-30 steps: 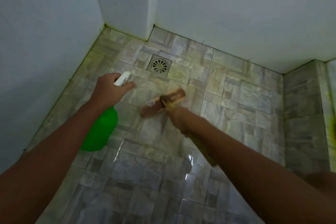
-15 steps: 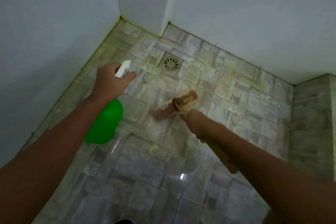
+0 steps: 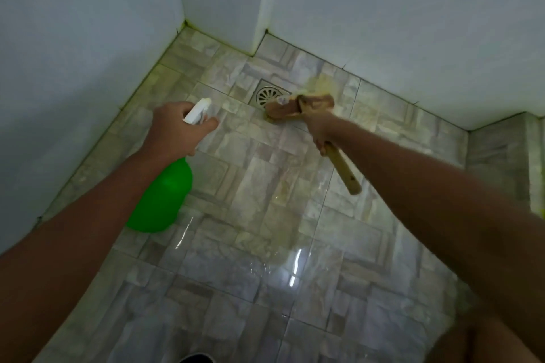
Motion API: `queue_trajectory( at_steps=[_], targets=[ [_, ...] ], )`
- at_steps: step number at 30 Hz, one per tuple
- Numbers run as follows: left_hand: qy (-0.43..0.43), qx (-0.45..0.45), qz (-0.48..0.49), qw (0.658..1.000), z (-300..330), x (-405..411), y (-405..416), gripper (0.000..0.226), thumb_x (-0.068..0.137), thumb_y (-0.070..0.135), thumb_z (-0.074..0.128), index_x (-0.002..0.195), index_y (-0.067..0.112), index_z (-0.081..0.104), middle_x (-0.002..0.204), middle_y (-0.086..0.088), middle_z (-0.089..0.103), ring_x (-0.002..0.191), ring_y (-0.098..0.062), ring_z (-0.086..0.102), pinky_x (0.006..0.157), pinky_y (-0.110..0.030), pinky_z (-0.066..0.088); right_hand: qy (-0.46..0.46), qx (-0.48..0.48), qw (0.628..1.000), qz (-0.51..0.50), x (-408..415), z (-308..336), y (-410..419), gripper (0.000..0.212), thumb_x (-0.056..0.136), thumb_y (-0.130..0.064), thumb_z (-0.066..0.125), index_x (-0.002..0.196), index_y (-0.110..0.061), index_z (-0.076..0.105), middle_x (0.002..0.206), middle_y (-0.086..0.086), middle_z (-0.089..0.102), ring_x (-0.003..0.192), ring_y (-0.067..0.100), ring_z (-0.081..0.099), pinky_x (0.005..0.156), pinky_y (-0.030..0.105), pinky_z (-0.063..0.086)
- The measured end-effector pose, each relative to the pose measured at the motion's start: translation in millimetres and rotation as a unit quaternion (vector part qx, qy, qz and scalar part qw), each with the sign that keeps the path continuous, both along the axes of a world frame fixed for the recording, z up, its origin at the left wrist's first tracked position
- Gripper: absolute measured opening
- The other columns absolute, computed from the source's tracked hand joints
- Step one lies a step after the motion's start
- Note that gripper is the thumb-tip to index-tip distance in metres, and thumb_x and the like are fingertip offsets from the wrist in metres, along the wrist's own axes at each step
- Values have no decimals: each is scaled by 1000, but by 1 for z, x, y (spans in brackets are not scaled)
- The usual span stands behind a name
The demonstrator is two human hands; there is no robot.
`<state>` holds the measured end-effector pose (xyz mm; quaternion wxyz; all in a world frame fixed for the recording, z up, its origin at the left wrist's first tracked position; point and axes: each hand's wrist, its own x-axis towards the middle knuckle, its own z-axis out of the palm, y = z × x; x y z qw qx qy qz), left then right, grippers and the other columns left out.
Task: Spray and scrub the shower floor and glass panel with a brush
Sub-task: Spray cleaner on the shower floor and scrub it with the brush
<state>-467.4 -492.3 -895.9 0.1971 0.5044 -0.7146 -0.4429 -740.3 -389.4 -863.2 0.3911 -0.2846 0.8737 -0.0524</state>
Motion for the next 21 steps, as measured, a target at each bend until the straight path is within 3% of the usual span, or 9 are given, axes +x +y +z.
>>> queue_trajectory(
  at_steps=[2, 5, 9, 11, 13, 16, 19, 21],
  targets=[
    [-5, 22, -3, 1000, 2, -2, 0, 43, 85, 32, 86, 85, -7, 69, 70, -11, 57, 58, -25, 61, 51, -53, 62, -20, 31, 998, 58, 27, -10, 56, 25, 107, -24, 33, 85, -22, 45, 74, -3, 44, 59, 8, 43, 51, 18, 39],
    [-27, 54, -31, 998, 5, -6, 2, 48, 84, 37, 86, 89, -8, 69, 71, -9, 57, 60, -24, 63, 52, -49, 63, -53, 84, 994, 52, 61, -18, 132, 34, 105, -45, 33, 97, -15, 47, 74, 7, 54, 48, 16, 51, 36, 23, 41],
    [-50, 61, -58, 995, 3, 2, 10, 42, 83, 36, 87, 81, 0, 66, 66, -6, 55, 59, -23, 63, 52, -48, 63, -44, 115, 992, -22, 69, -12, 166, 48, 101, -58, 31, 100, -13, 46, 81, 13, 56, 53, 23, 51, 39, 26, 43],
    [-60, 66, -87, 992, 0, 10, 19, 45, 81, 37, 88, 83, -3, 68, 68, -16, 58, 61, -24, 64, 51, -50, 63, -37, 129, 991, -25, 75, -6, 178, 45, 102, -56, 30, 91, -15, 45, 80, 11, 54, 53, 22, 51, 39, 26, 44],
    [-75, 71, -139, 985, -2, 17, 31, 48, 80, 38, 89, 88, -6, 70, 71, -21, 62, 60, -21, 63, 50, -51, 61, -28, 153, 987, 34, 92, -3, 199, 42, 105, -48, 29, 91, -13, 49, 84, 10, 57, 60, 22, 58, 47, 31, 49],
    [-102, 84, -181, 975, -5, 27, 48, 41, 79, 32, 90, 77, -3, 68, 61, -5, 56, 51, -15, 58, 47, -43, 59, -49, 162, 980, 104, 142, -5, 238, 34, 108, -33, 31, 110, -9, 55, 104, 17, 61, 91, 31, 62, 79, 35, 50],
    [-90, 93, -144, 981, -8, 44, 62, 36, 78, 25, 90, 60, 8, 64, 50, -1, 57, 42, -11, 54, 43, -25, 45, -80, 127, 985, 82, 178, -11, 239, 39, 106, -42, 34, 105, -10, 55, 98, 14, 61, 88, 28, 61, 81, 38, 51],
    [-72, 97, -115, 986, -8, 56, 64, 34, 80, 24, 88, 62, 4, 67, 50, -7, 60, 42, -10, 54, 46, -23, 41, -70, 89, 990, 87, 179, -16, 210, 44, 106, -43, 34, 107, -6, 57, 99, 17, 63, 95, 33, 64, 80, 39, 51]
  ],
)
